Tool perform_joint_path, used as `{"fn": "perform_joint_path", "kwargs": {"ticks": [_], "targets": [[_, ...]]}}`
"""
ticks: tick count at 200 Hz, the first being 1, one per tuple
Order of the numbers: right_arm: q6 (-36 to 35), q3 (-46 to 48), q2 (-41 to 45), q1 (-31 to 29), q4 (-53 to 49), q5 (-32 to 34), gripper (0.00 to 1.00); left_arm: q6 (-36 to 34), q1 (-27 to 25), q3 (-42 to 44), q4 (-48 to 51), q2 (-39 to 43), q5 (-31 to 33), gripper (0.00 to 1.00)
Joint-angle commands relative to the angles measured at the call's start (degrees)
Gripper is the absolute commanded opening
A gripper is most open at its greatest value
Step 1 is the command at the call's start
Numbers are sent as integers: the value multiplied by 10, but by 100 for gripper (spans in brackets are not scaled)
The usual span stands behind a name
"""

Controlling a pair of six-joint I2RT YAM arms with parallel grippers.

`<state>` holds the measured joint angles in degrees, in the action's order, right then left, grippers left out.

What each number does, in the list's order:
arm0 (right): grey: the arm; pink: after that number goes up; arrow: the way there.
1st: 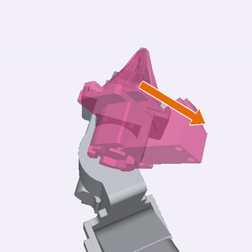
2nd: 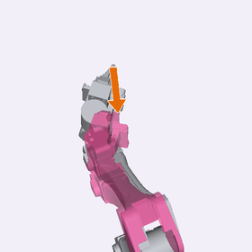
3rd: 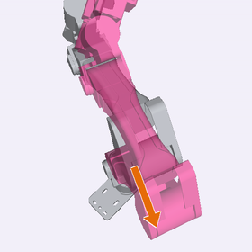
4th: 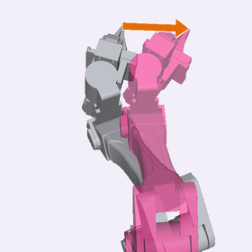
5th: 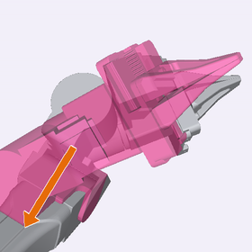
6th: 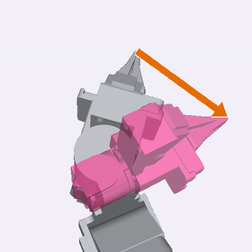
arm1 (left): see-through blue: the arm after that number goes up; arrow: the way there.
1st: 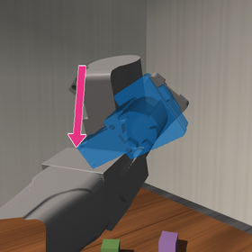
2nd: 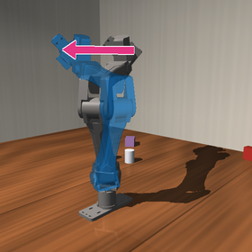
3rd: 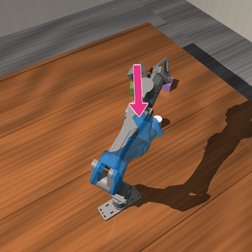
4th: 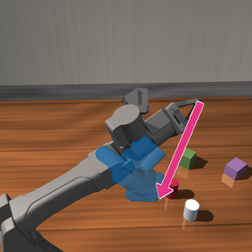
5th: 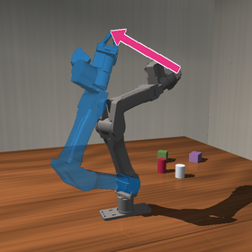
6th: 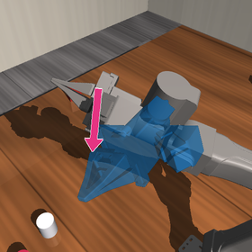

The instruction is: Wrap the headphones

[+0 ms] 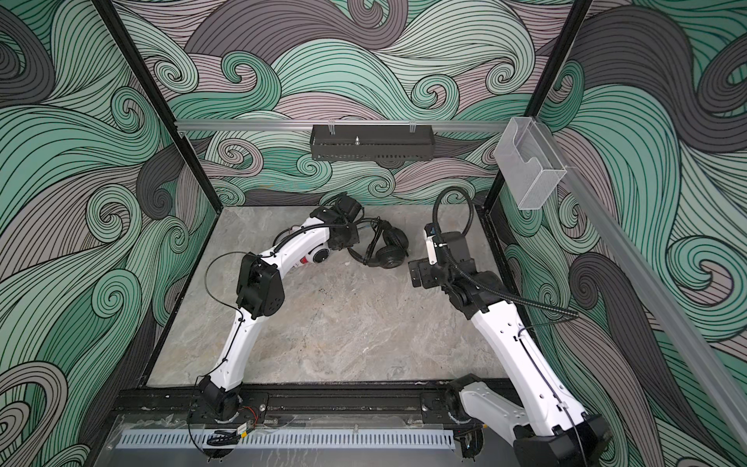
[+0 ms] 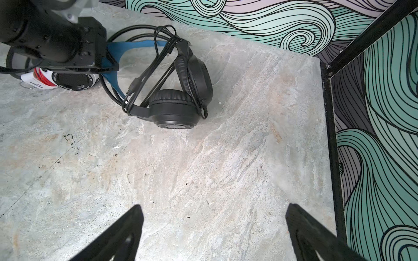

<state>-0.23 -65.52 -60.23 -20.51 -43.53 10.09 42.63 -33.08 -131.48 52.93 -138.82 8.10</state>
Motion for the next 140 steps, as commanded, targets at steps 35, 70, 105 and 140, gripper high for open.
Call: {"fn": "perform_joint_path", "kwargs": {"ticks": [35,70,105,140], "targets": [[11,-10,5,-3,2,-15,99,55,13,-17,-26,-31,-48,15],[9,-13,2,-6,7,-20,99,55,13,-18,-30,-33,-50,33],[10,-22,-1,-8,14,-24,99,27,13,-18,-25,-1,-41,50],[13,-12,11,-7,46,-37,99,9,5,-14,35,59,-68,72]]}}
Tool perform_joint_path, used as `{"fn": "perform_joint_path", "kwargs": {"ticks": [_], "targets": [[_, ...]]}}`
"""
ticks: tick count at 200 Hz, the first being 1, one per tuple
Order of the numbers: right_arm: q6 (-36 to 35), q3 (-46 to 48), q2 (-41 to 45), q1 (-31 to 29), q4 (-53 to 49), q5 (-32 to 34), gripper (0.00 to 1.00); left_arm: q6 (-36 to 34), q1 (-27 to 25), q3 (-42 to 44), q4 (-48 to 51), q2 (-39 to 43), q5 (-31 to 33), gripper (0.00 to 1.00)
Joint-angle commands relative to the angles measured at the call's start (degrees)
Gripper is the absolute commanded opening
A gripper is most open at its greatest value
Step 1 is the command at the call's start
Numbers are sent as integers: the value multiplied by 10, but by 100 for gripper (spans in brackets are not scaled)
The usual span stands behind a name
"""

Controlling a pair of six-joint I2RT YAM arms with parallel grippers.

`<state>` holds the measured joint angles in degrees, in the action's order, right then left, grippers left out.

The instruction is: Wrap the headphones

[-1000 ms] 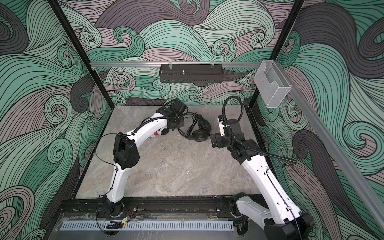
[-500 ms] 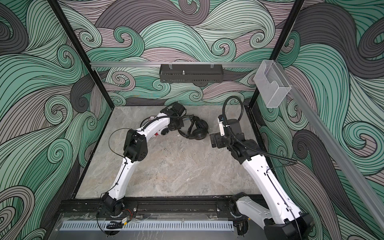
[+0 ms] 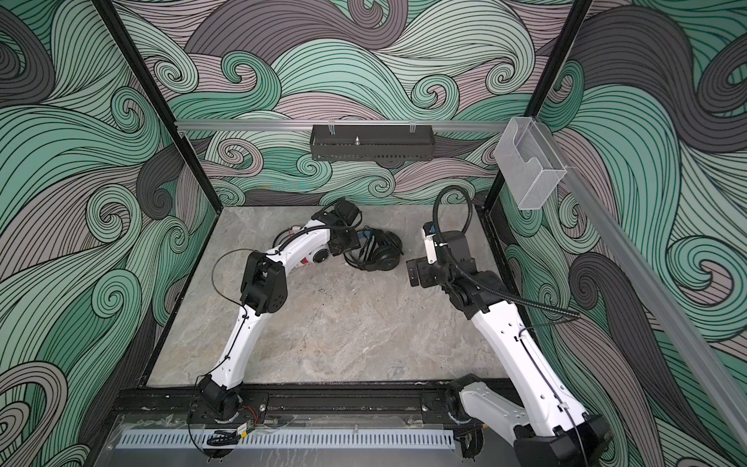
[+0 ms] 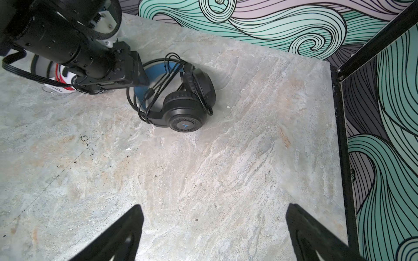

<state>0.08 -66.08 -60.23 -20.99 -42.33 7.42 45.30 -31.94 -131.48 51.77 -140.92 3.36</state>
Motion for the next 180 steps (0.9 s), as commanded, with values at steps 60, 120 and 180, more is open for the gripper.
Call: {"fn": "perform_joint_path", "kwargs": {"ticks": [60,120,180], "targets": [[81,120,85,8,206,103,99,-122,-41,308,-60,382,9,78],[121,316,48,82,407,208,99,-208,21,731,-183,709,187,97],[42,396,-90,150,599,111,99,-382,99,1002,-468,852,341,99]]}}
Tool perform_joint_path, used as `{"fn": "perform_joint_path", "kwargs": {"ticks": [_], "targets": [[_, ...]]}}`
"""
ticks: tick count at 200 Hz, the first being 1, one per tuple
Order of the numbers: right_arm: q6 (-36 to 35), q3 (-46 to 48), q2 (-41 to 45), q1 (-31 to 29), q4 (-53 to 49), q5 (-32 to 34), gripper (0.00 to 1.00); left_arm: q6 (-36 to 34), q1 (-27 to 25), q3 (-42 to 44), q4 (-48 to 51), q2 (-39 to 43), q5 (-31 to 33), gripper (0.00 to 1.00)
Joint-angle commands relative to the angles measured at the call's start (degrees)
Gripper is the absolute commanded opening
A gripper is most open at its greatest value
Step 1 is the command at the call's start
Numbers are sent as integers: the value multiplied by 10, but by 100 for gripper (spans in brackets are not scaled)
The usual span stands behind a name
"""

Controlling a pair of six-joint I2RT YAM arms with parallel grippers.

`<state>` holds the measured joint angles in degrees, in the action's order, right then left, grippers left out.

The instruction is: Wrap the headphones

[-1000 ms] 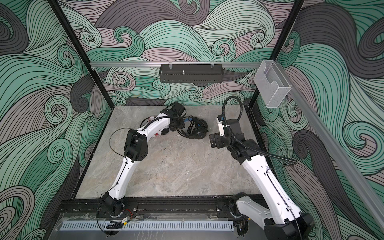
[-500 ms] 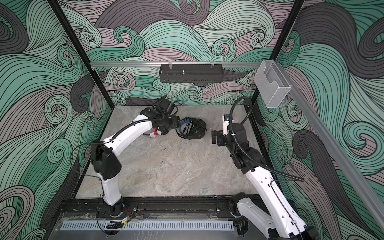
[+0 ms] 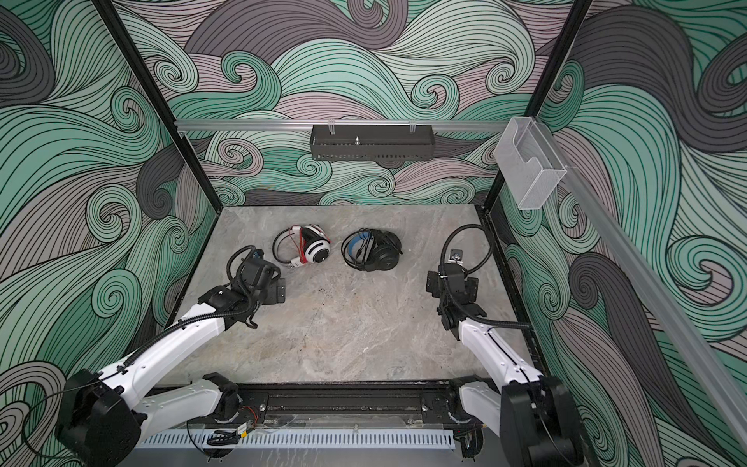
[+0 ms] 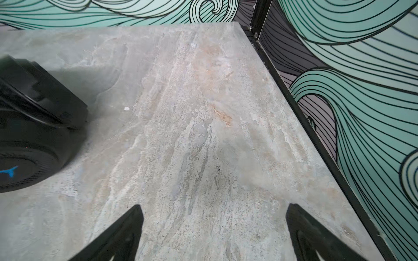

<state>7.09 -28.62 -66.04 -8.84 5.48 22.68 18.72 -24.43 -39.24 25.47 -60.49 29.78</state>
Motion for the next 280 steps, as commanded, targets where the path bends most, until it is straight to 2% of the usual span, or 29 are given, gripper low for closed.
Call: {"fn": "perform_joint_path", "kwargs": {"ticks": [1,21,44,65,78,89,101,112,143,157,170,181,187,280], "targets": [[-30,22,-33,30,123,-44,99,-121,25,84,-214,50,76,99],[-49,38,-56,47,186,-97,99,-170,64,164,-375,50,35,99],[-73,49,-89,47,254,-145,99,-147,114,162,-409,-15,7,99],[-76,38,-119,47,289,-157,99,-144,141,174,-517,-80,-22,99],[-74,17,-141,47,278,-147,99,-127,162,155,-538,-120,-47,99],[-77,7,-152,47,274,-135,99,-139,174,132,-538,-157,-70,99],[-80,17,-164,49,308,-128,99,-153,179,101,-507,-181,-66,99],[-71,36,-181,62,361,-132,99,-185,181,103,-543,-197,-64,99],[-73,41,-209,67,390,-150,99,-196,199,148,-678,-245,-74,99],[-77,64,-235,66,471,-149,99,-167,228,145,-657,-244,-122,99],[-77,55,-224,66,434,-150,99,-172,239,156,-709,-274,-144,99],[-76,58,-224,66,440,-150,99,-165,244,126,-634,-269,-161,99],[-76,60,-223,66,444,-149,99,-159,253,127,-640,-269,-181,99],[-82,49,-224,67,422,-169,99,-159,255,125,-639,-270,-183,99]]}}
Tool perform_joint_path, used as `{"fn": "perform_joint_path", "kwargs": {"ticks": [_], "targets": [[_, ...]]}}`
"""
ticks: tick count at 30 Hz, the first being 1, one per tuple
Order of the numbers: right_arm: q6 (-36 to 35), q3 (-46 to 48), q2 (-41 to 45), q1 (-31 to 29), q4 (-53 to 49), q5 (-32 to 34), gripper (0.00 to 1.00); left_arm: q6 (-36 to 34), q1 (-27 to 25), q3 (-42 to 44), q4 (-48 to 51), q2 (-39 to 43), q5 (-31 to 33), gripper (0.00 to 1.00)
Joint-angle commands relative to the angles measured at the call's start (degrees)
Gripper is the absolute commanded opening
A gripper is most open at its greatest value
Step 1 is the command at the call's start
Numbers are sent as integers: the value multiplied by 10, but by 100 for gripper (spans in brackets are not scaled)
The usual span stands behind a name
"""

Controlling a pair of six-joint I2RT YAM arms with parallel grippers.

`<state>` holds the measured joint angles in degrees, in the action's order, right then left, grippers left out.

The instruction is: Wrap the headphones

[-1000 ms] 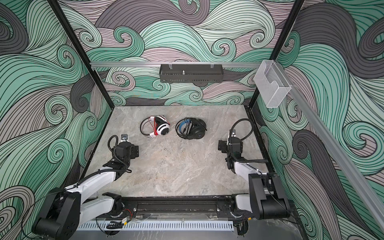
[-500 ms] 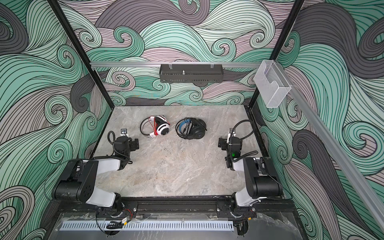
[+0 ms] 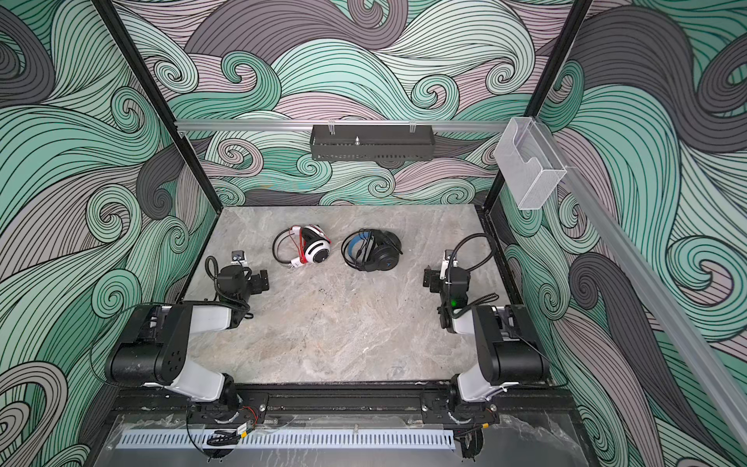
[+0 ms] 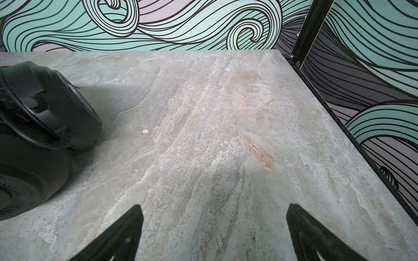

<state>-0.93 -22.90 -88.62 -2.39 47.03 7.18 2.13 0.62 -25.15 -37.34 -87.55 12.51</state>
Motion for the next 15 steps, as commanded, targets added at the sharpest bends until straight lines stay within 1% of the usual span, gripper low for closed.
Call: {"fn": "perform_joint_path", "kwargs": {"ticks": [1,15], "targets": [[-1,-9,2,2,6,-14,99,7,4,-16,-12,1,-11,99],[-4,-2,5,3,16,-17,99,7,4,-16,-12,1,-10,99]]}}
